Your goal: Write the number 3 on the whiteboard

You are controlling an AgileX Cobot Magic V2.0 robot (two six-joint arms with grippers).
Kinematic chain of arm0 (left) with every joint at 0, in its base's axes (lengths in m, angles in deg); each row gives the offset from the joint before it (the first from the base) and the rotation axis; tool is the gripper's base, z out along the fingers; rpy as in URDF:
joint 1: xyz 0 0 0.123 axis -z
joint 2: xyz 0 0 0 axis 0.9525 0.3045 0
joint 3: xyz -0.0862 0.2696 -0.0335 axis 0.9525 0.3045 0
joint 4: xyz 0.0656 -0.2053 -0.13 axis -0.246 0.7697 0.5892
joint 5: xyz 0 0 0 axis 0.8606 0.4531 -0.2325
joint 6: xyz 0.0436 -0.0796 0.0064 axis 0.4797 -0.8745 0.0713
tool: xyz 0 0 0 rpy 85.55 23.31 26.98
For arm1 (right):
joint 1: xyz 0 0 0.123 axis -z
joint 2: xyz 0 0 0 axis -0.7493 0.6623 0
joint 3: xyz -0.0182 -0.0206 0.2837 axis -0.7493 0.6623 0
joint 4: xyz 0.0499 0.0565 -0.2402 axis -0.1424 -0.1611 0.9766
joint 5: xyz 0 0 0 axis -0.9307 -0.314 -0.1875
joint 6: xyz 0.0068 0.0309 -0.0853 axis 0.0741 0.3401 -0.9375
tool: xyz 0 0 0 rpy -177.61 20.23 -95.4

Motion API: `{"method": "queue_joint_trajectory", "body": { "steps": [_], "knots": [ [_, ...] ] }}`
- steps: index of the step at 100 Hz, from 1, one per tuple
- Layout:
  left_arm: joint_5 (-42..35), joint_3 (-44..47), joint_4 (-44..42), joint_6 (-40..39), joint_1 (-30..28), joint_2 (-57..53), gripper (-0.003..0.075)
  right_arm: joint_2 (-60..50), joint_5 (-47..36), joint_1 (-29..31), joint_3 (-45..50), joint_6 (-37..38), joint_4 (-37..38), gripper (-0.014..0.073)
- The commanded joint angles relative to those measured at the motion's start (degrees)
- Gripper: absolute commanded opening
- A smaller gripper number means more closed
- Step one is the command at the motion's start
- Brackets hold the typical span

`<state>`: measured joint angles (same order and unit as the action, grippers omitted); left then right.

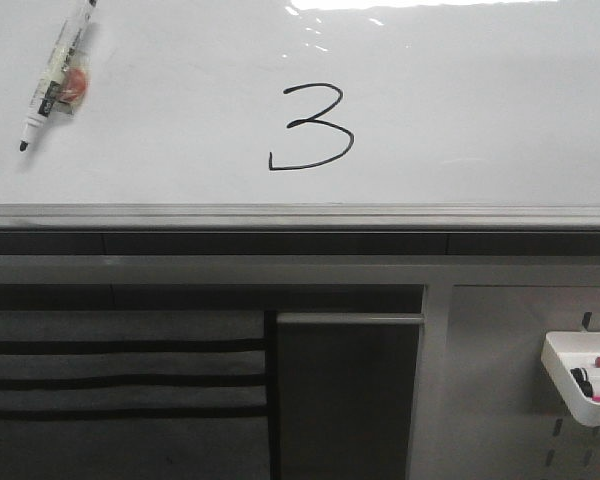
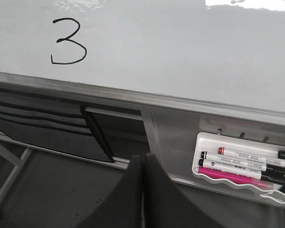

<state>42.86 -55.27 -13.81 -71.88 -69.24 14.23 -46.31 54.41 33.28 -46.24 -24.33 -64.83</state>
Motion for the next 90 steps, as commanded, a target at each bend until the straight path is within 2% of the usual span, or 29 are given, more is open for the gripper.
{"method": "queue_joint_trajectory", "body": {
  "steps": [1, 23, 37, 47, 65, 90],
  "knots": [
    [-4.77, 0.14, 0.59, -0.71, 0.46, -1.83, -0.0018, 0.38, -3.6, 0.21, -1.45, -0.09, 0.49, -0.0074],
    [-4.77, 0.14, 0.59, -0.71, 0.46, -1.83, -0.0018, 0.22, -3.93, 0.21, -1.45, -0.09, 0.49, -0.0074],
    [-4.77, 0.14, 0.59, -0.71, 0.46, -1.83, -0.0018, -6.46, -6.73, 2.64, 2.31, -0.75, 1.67, -0.0074],
    [-4.77, 0.14, 0.59, -0.71, 0.46, -1.83, -0.0018, -13.56, -15.39, 6.74, 9.94, -0.75, 0.04, -0.0074],
    [-4.77, 0.14, 0.59, -0.71, 0.46, -1.83, -0.0018, -24.13, -30.81, 10.59, 25.21, -0.75, -0.19, -0.0074],
    [-4.77, 0.14, 0.59, -0.71, 0.46, -1.83, -0.0018, -32.12, -47.92, 11.85, 41.97, -0.75, -0.62, -0.0074]
  ]
}}
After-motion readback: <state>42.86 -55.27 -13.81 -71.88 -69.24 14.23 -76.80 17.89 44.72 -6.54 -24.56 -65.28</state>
